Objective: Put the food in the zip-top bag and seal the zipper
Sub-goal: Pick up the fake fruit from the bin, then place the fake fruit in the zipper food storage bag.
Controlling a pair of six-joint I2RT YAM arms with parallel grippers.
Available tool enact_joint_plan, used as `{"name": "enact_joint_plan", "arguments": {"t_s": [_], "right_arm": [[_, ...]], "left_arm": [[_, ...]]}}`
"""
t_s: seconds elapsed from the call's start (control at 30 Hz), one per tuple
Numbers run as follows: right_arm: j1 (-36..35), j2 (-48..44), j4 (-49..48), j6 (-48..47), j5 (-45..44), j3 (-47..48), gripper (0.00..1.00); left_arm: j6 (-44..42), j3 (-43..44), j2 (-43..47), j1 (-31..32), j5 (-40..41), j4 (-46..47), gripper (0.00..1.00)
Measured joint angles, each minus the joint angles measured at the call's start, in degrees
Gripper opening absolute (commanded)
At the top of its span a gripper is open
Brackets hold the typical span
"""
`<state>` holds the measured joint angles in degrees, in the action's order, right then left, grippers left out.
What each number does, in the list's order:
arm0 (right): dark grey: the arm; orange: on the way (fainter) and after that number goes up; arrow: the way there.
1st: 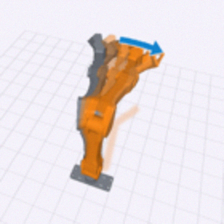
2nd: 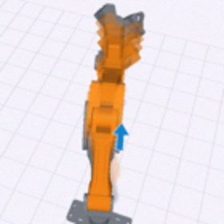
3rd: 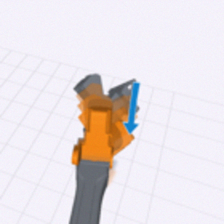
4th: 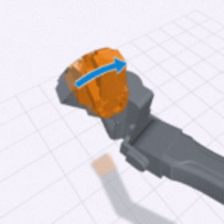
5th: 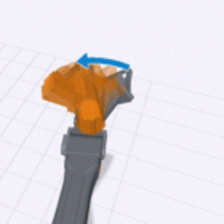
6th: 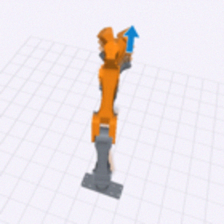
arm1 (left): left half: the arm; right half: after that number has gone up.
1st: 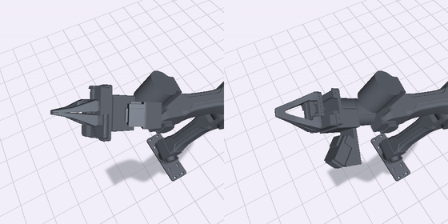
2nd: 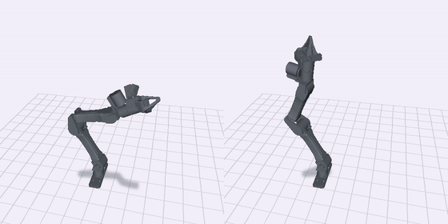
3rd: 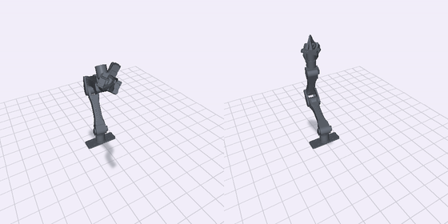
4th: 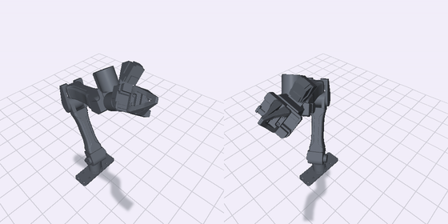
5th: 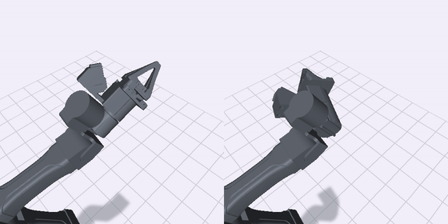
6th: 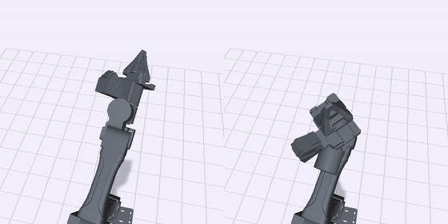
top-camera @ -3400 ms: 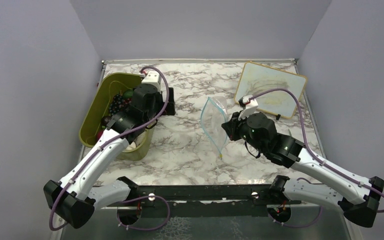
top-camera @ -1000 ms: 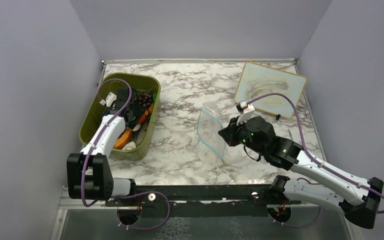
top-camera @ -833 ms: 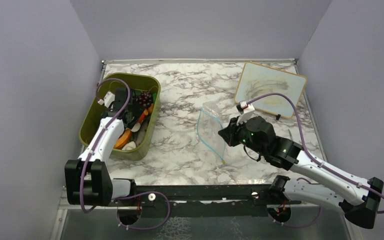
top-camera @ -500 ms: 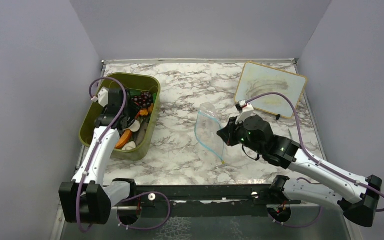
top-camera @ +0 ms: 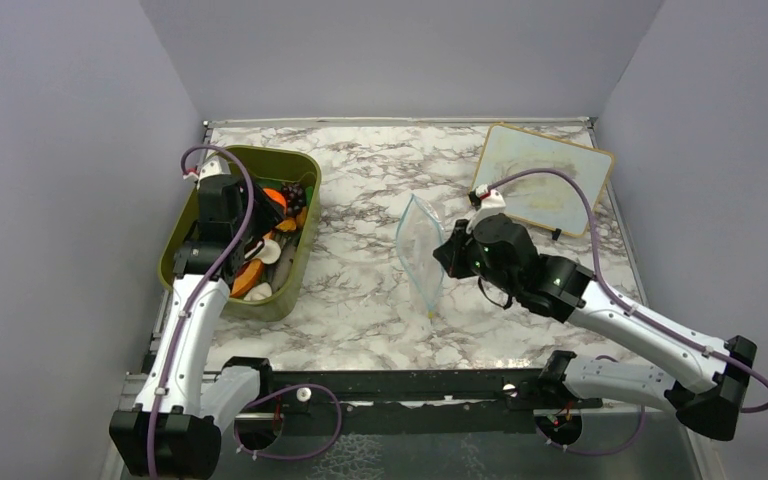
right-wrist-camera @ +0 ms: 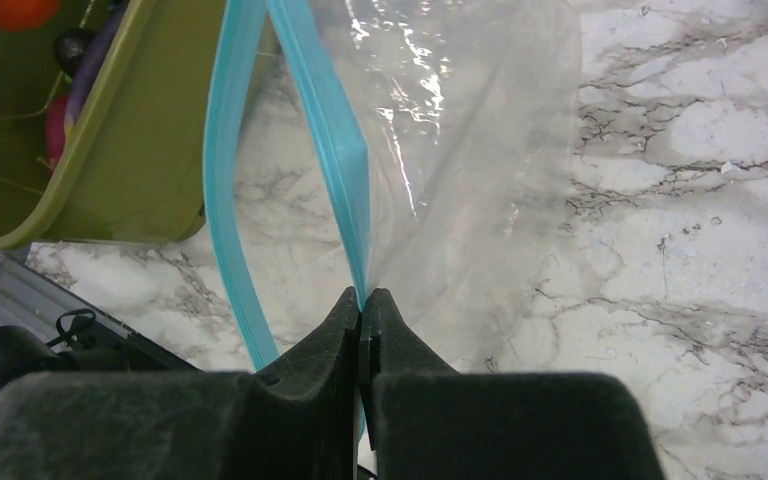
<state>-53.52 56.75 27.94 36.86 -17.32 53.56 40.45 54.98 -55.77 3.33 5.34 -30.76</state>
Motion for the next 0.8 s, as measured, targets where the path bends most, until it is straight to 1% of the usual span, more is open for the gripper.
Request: {"name": "enact_joint_plan", "arguments": {"t_s": [0.17,0.27,0.4,0.57,0.8], "right_arm": [[0.0,5.0,2.5,3.2,-1.3,3.0,0.01],[0.0,7.5,2.7,4.7,-1.2,4.3,0.01],[0.0,8.5,1.7,5.9,-0.1,4.5,0.01],[0.0,8.6,-0.9,6.9,0.7,4.5,0.01],[0.0,9.4,-3.1,7.4,1.9,4.5,0.01]], "left_arm": [[-5.1,1.6,0.5,0.0,-9.5,-0.2,0.33],[-6.6,2.7,0.9,0.2,-15.3,1.0,0.33],[-7.0,2.5,1.7,0.7,-22.4,3.1,0.33],[-6.8,0.2,2.4,2.1,-32.4,7.3,0.33],[-5.8,-2.8,3.1,7.2,-43.9,14.9,0.33]]}}
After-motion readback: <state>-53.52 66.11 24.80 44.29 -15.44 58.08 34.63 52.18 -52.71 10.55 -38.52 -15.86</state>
